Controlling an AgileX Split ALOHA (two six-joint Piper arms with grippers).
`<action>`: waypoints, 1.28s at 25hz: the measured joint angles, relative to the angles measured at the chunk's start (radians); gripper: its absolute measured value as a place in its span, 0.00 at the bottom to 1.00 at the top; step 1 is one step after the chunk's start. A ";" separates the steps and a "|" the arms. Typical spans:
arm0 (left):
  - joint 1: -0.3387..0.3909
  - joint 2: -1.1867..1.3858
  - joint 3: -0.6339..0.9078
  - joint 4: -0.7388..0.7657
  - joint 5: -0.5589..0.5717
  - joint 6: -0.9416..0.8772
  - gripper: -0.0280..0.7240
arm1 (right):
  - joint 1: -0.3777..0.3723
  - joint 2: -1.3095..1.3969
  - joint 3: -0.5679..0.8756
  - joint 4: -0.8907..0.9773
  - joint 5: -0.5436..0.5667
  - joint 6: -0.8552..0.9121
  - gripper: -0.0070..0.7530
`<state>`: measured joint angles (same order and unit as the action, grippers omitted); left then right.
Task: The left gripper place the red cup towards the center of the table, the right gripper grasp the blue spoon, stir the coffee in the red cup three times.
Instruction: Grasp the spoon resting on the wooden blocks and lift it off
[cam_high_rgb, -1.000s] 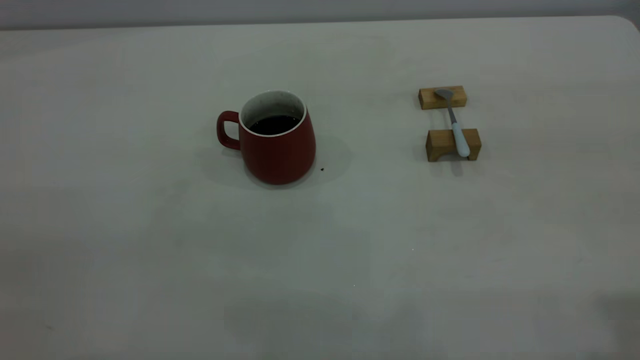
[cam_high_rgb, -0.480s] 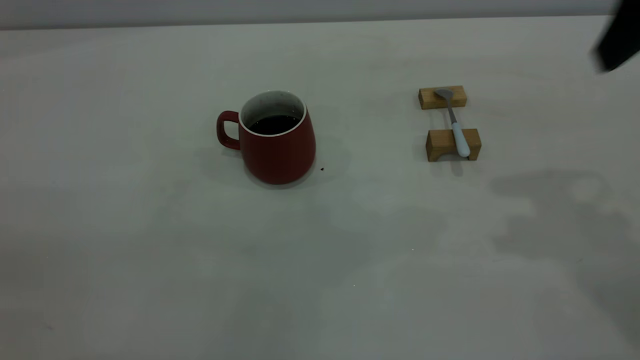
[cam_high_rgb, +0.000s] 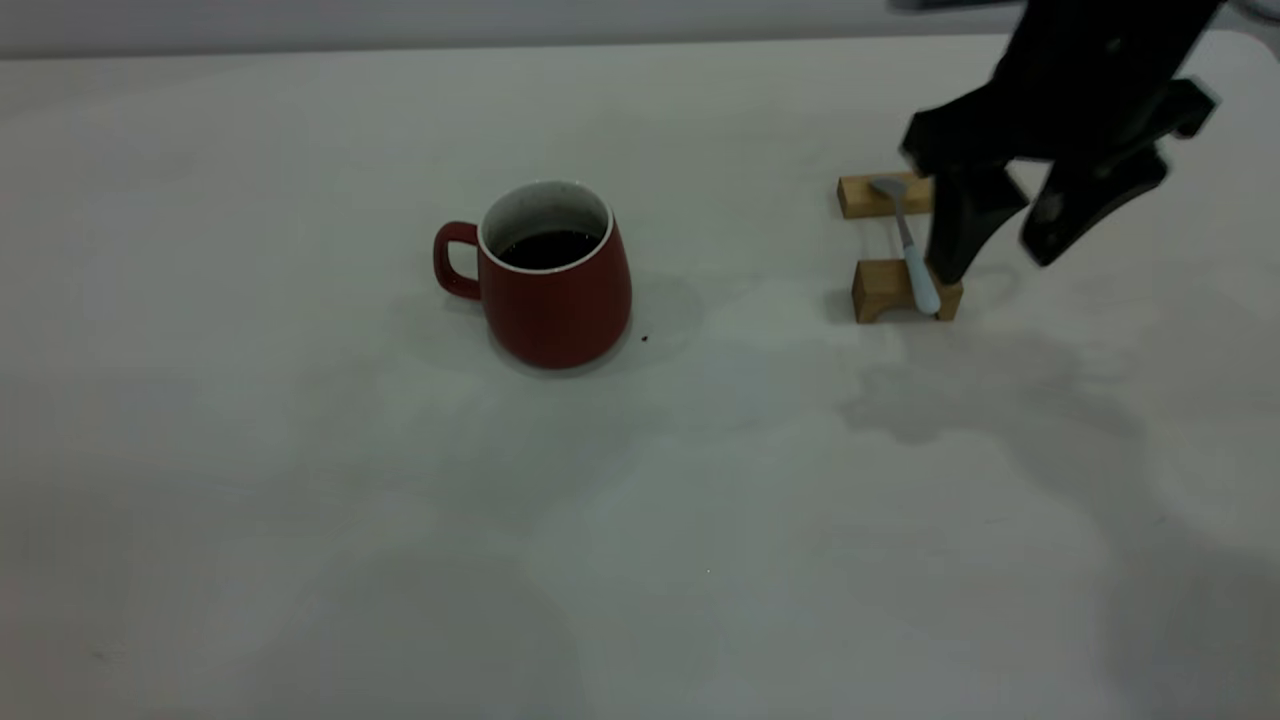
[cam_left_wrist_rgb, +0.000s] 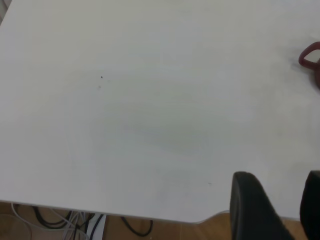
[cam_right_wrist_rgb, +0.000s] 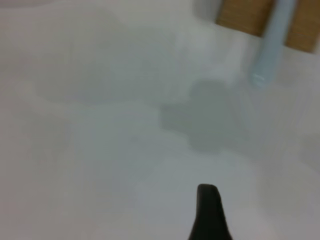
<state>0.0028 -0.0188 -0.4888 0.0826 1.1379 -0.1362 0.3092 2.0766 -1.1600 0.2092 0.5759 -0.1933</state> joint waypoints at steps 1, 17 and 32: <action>0.000 0.000 0.000 0.000 0.000 0.000 0.46 | 0.000 0.028 -0.022 0.001 0.007 0.000 0.80; 0.000 0.000 0.000 0.000 0.000 0.001 0.46 | 0.001 0.261 -0.240 -0.021 0.047 0.000 0.80; 0.000 0.000 0.000 -0.001 0.000 0.001 0.46 | -0.017 0.322 -0.288 -0.075 0.046 0.015 0.77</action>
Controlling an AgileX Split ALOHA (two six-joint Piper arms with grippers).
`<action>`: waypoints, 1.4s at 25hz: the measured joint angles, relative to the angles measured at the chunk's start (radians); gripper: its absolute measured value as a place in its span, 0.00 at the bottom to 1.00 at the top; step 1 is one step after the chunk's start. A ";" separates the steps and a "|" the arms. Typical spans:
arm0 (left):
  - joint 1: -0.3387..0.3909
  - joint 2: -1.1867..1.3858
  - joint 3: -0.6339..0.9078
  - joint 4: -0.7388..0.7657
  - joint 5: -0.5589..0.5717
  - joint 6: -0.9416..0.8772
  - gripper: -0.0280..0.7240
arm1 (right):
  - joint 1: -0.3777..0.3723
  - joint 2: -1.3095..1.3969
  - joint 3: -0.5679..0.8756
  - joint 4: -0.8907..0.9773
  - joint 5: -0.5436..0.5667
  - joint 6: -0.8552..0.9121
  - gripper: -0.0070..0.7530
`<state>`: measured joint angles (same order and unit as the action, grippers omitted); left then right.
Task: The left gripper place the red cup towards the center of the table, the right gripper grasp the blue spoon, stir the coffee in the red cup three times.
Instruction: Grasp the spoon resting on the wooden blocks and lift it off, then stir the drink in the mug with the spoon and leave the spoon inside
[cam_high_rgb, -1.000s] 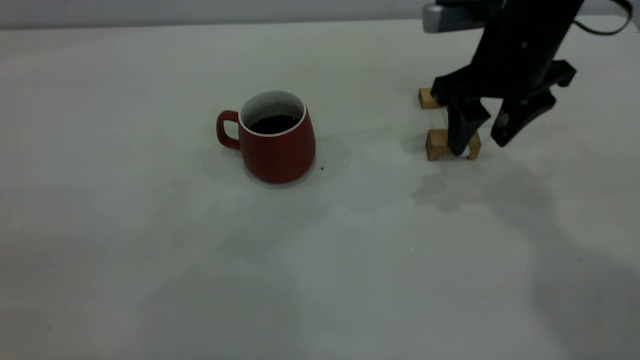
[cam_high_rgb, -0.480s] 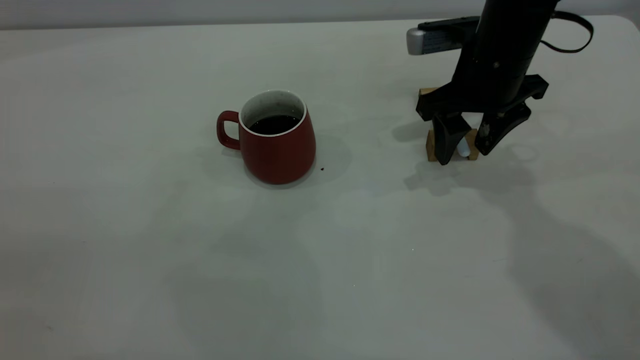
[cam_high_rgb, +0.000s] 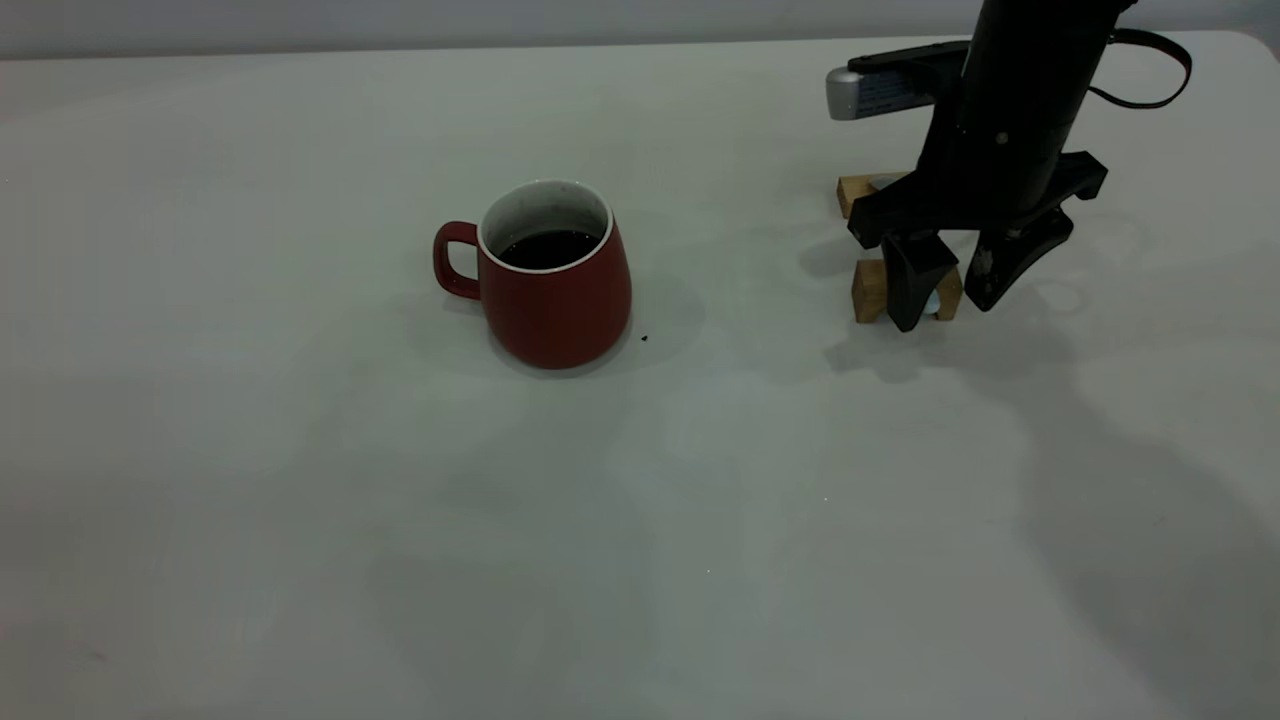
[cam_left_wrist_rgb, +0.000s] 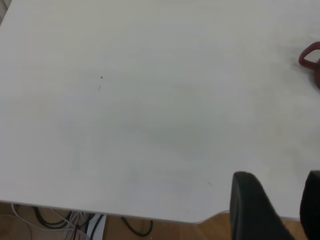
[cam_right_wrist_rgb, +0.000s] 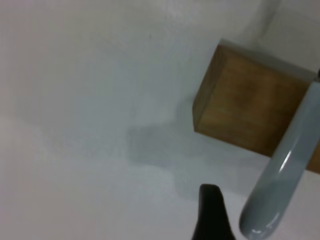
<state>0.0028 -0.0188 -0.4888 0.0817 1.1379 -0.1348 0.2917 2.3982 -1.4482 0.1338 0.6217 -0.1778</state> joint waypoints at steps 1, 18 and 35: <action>0.000 0.000 0.000 0.000 0.000 0.000 0.46 | 0.000 0.005 0.000 0.000 -0.004 0.000 0.77; 0.000 0.000 0.001 0.000 0.000 -0.001 0.46 | 0.000 -0.008 -0.018 -0.098 0.028 0.006 0.19; 0.000 0.000 0.001 0.000 0.000 -0.001 0.46 | 0.047 -0.256 -0.158 0.948 0.360 0.342 0.19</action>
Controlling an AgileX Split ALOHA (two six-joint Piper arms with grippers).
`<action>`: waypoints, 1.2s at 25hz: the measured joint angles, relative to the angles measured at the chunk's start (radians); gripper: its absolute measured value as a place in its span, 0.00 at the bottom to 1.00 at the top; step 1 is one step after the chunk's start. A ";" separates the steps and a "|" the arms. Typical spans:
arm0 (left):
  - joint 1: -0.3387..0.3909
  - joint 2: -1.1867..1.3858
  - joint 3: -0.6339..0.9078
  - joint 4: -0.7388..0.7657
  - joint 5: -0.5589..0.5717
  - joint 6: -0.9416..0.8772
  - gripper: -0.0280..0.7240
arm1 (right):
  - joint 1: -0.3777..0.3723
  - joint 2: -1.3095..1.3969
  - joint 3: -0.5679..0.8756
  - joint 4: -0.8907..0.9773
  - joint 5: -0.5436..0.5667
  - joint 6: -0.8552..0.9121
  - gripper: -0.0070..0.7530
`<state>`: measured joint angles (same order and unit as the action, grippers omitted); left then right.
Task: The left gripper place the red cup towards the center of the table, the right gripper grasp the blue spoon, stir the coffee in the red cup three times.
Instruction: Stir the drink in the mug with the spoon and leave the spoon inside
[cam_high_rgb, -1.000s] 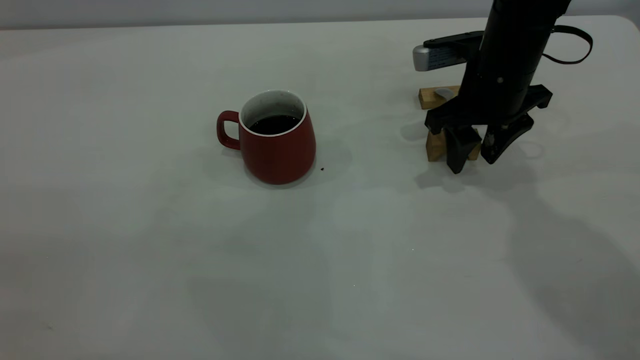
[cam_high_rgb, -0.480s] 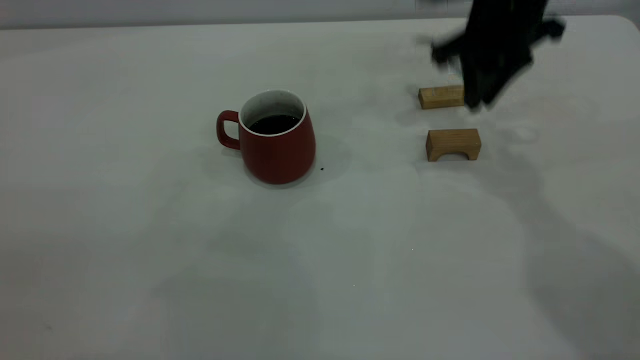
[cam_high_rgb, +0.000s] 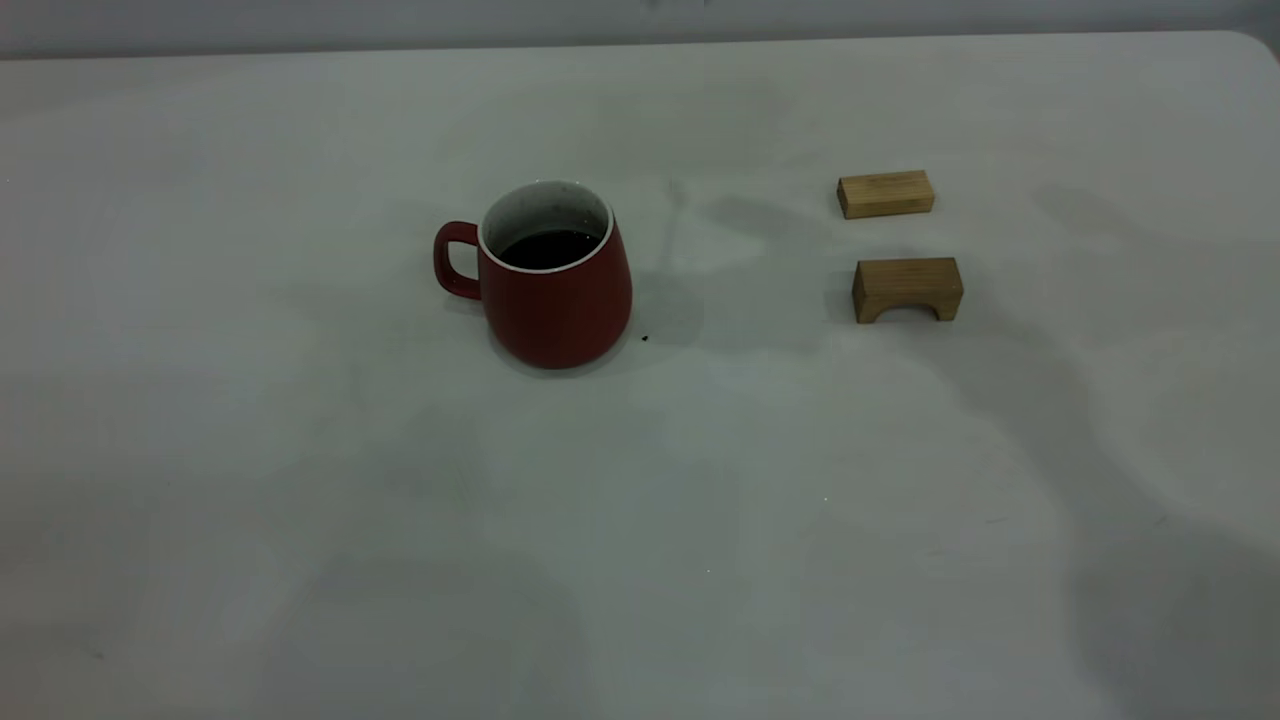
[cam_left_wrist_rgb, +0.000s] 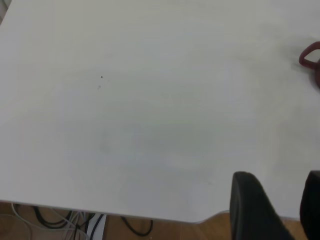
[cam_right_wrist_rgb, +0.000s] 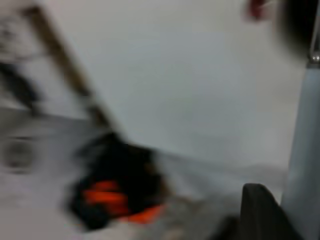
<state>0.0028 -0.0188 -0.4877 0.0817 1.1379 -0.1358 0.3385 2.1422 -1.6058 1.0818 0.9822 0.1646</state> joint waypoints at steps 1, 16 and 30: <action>0.000 0.000 0.000 0.000 0.000 0.000 0.46 | 0.004 0.003 0.000 0.054 0.000 0.050 0.19; 0.000 0.000 0.000 0.000 0.000 0.001 0.46 | 0.121 0.165 0.000 0.585 -0.070 0.636 0.19; 0.000 0.000 0.000 0.000 0.000 0.001 0.46 | 0.108 0.366 0.000 0.676 -0.129 0.548 0.19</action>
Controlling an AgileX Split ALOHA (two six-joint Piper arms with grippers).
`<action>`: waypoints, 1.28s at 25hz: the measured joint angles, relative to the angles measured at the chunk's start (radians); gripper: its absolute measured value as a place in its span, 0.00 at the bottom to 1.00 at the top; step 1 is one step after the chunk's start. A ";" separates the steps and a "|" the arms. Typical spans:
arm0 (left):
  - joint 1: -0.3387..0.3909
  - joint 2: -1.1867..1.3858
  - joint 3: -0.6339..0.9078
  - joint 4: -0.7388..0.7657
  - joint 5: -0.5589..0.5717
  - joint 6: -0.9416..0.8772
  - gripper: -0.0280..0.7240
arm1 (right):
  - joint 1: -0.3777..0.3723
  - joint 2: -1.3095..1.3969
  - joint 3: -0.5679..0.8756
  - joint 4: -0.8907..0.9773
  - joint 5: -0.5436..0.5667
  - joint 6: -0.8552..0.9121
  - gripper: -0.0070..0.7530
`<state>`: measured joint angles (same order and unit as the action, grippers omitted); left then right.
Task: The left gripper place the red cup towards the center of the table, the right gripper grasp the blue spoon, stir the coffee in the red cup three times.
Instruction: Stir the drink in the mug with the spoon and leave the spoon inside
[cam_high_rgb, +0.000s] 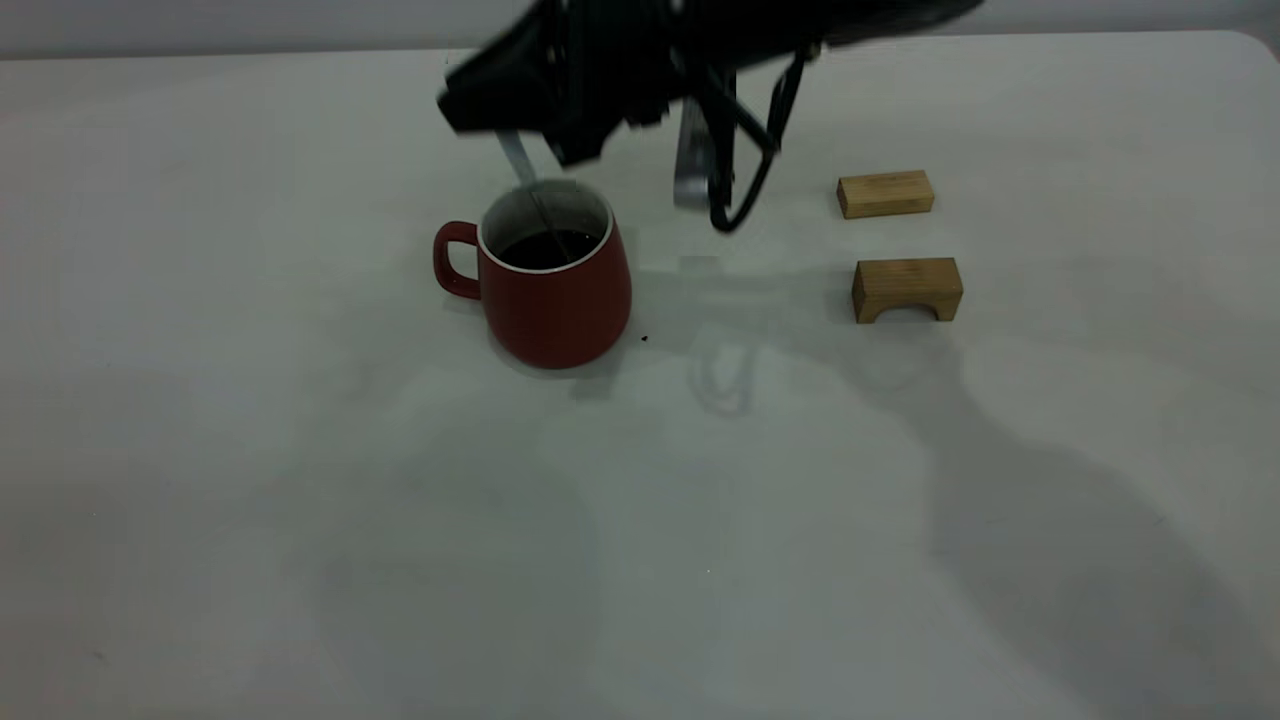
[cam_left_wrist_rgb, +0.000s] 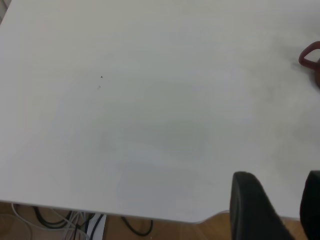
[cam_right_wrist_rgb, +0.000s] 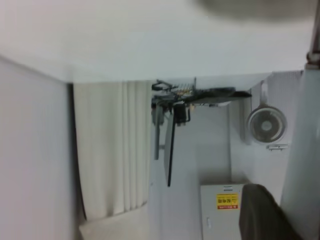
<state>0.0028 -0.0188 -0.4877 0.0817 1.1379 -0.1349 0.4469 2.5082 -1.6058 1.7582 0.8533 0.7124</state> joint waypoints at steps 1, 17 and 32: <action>0.000 0.000 0.000 0.000 0.000 0.000 0.46 | 0.000 0.004 -0.001 0.000 0.002 -0.003 0.19; 0.000 0.000 0.000 0.000 0.000 -0.001 0.46 | -0.035 0.033 -0.009 0.006 0.033 -0.031 0.19; 0.000 0.000 0.000 0.000 0.000 -0.001 0.46 | -0.028 0.052 -0.029 0.004 0.100 -0.299 0.19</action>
<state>0.0028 -0.0188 -0.4877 0.0817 1.1379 -0.1358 0.4193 2.5605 -1.6347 1.7617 0.9532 0.4130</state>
